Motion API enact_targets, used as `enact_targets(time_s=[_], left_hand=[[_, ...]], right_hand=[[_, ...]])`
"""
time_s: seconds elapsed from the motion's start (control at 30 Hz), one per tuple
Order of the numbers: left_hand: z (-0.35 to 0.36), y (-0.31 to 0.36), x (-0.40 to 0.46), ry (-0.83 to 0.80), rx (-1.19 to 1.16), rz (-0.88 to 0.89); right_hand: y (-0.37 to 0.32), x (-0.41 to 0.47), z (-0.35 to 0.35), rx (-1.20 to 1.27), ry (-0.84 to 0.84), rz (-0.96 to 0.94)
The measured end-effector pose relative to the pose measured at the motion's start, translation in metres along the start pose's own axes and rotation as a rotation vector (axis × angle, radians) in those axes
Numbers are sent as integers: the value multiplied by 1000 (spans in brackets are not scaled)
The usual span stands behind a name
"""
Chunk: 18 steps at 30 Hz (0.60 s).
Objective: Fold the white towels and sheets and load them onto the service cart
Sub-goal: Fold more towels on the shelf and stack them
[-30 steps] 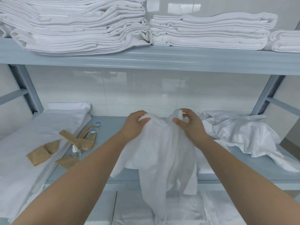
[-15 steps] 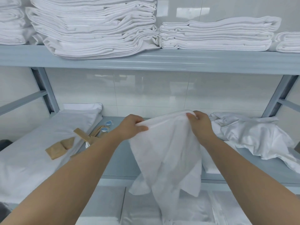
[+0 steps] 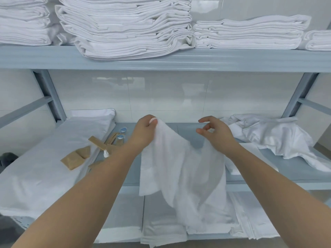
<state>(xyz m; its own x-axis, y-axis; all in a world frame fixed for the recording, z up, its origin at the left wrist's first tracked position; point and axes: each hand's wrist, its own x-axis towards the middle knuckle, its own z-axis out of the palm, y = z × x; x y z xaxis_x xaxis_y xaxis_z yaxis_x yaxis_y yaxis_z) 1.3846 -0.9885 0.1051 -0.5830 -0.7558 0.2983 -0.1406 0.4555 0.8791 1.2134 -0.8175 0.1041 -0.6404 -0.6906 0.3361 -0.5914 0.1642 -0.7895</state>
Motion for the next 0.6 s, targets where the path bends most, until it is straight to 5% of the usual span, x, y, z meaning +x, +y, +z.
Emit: enact_targets(time_s=[0.3,0.6], left_hand=[[37,32,-38,-562,-108,46],[42,49,-44,-393,-111,199]], right_hand=[[-51,-25,7,65,-55,-243],[-21,-44,-12,237,-145,-77]])
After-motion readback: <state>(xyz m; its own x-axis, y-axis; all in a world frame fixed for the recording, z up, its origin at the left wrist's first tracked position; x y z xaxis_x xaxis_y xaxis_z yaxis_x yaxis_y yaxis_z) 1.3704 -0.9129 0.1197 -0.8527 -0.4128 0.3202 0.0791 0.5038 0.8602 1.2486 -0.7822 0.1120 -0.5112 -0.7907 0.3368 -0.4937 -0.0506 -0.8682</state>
